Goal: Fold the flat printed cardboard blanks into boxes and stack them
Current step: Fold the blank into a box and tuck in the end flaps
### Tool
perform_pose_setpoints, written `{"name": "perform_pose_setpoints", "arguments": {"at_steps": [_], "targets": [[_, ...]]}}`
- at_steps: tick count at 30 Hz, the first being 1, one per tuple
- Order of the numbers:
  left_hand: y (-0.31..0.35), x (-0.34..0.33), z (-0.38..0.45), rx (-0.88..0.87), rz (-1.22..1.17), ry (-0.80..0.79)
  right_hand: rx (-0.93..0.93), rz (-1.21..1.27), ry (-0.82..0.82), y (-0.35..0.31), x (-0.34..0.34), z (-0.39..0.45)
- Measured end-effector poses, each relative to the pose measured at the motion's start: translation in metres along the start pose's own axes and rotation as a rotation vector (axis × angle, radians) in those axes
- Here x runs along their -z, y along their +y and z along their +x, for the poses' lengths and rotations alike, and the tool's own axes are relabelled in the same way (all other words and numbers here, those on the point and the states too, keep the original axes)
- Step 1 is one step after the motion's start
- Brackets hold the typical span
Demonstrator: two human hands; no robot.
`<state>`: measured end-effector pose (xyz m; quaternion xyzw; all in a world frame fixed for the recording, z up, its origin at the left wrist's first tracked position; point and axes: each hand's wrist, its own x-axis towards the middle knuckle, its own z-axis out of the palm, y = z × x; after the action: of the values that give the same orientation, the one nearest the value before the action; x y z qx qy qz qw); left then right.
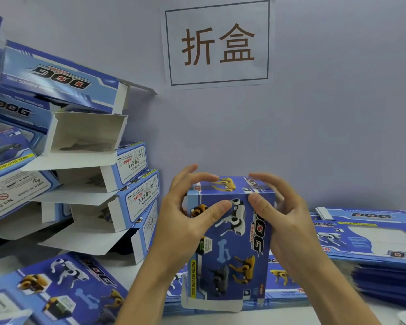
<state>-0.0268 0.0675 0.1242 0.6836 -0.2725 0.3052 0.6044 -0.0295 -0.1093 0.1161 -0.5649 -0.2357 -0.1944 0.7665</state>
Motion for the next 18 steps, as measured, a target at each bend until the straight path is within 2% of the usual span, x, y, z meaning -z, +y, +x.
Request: {"name": "perform_pose_setpoints", "arguments": {"at_steps": [3, 6, 8, 9, 11, 13, 15, 17, 18], "targets": [[-0.002, -0.001, 0.004, 0.003, 0.0, 0.085, 0.055, -0.08, 0.123, -0.003, -0.002, 0.001], [-0.007, 0.0, 0.01, 0.041, -0.043, 0.328, 0.198, -0.343, 0.29, -0.006, -0.002, 0.002], [-0.013, 0.004, 0.012, 0.064, -0.056, 0.484, 0.186, -0.375, 0.196, -0.013, -0.002, 0.002], [-0.016, 0.005, 0.012, 0.076, -0.09, 0.548, 0.085, -0.347, 0.083, -0.016, -0.001, 0.002], [-0.019, 0.007, 0.012, 0.105, -0.196, 0.659, -0.281, -0.342, -0.218, -0.023, -0.003, 0.0], [-0.019, 0.004, 0.012, 0.124, -0.286, 0.75, -0.648, -0.487, -0.472, -0.022, -0.005, -0.004], [-0.016, -0.003, 0.011, 0.158, -0.408, 0.784, -0.813, -0.561, -0.477, -0.01, -0.007, -0.006], [-0.014, -0.013, 0.01, 0.262, -0.513, 0.727, -0.778, -0.48, -0.314, 0.004, -0.014, -0.007], [-0.015, -0.019, 0.008, 0.332, -0.515, 0.672, -0.731, -0.357, -0.203, 0.011, -0.017, -0.006]]}}
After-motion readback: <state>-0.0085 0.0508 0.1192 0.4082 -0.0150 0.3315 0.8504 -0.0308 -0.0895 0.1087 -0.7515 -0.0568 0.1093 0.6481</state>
